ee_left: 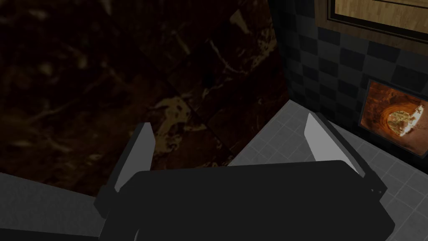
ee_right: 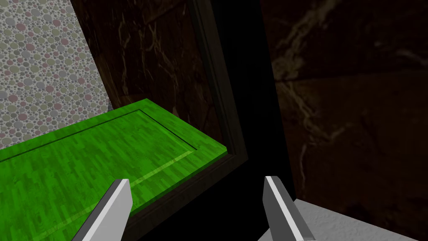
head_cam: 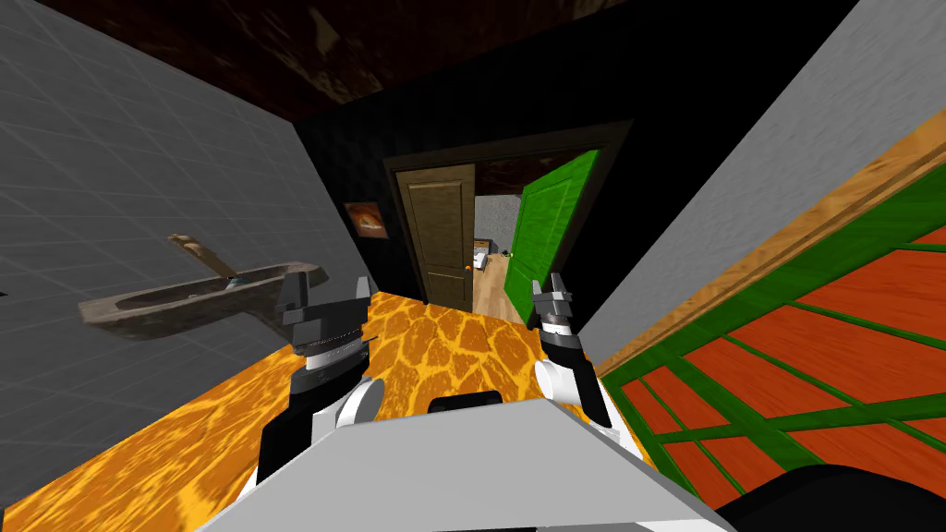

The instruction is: Push the door open

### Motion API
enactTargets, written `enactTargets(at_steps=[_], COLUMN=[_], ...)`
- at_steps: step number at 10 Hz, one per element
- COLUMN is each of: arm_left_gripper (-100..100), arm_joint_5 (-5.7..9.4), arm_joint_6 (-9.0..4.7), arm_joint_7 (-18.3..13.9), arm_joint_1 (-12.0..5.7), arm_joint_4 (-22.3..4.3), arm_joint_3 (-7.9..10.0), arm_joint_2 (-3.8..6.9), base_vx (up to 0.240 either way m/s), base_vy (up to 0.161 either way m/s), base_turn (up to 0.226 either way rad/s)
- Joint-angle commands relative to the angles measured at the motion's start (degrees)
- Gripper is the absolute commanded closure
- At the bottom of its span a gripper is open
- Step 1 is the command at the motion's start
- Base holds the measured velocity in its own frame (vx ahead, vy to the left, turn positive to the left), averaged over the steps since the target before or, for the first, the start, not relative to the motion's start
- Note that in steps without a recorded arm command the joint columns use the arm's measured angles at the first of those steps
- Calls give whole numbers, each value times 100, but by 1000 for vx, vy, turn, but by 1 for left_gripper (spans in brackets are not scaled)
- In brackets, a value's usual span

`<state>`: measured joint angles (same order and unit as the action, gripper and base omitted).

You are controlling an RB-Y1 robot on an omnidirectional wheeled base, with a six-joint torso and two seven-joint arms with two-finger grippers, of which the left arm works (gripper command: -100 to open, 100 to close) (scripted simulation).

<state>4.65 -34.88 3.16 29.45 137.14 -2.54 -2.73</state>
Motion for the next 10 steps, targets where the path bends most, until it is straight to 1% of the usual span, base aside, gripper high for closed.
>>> enactTargets(at_steps=[1,2,3,4,8,10], arm_left_gripper=[-100,-100,-100,-100,-100,-100], arm_joint_5=[47,92,118,171,319,411], arm_joint_6=[-25,-49,-63,-91,-170,-219], arm_joint_7=[-110,-212,-271,-395,-736,-948], arm_joint_1=[-64,-123,-157,-229,-427,-550], arm_joint_4=[-161,-311,-398,-580,-1079,-1375], arm_joint_3=[-13,-25,-32,-47,-87,-112], arm_joint_2=[52,94,117,166,277,334], base_vx=[23,65,81,94,80,77], base_vy=[-3,4,14,22,12,9], base_turn=[-46,-101,-58,-80,-66,-74])
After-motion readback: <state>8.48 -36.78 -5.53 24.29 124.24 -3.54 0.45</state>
